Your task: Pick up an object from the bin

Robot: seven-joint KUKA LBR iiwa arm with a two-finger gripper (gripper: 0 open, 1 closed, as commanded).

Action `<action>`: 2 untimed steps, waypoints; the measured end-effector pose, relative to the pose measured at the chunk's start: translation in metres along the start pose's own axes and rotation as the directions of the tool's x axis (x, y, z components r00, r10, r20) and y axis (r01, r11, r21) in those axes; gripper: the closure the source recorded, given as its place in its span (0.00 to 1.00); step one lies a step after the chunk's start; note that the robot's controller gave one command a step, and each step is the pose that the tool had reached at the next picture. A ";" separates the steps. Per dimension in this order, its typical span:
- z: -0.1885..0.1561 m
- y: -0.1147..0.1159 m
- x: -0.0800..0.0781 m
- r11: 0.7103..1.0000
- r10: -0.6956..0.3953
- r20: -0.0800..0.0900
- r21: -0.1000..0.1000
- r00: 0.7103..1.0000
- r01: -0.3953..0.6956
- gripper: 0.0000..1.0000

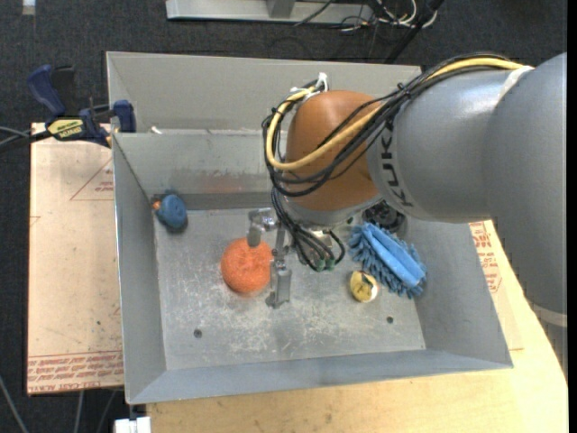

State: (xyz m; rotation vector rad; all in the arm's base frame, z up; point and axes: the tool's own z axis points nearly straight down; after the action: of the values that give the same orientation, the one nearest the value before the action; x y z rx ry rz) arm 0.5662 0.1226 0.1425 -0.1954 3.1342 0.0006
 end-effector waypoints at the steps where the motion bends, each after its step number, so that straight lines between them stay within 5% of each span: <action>1: 0.025 0.007 -0.011 0.981 0.195 0.003 -0.003 0.981 -0.195 0.00; 2: 0.064 0.015 -0.029 0.993 -0.121 0.014 -0.001 0.993 0.121 1.00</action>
Offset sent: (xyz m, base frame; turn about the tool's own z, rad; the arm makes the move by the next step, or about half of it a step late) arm 0.0228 0.0177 -0.0695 -0.1239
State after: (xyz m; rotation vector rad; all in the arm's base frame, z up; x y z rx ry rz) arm 0.5935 0.1414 0.0784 -0.3828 3.1026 0.0047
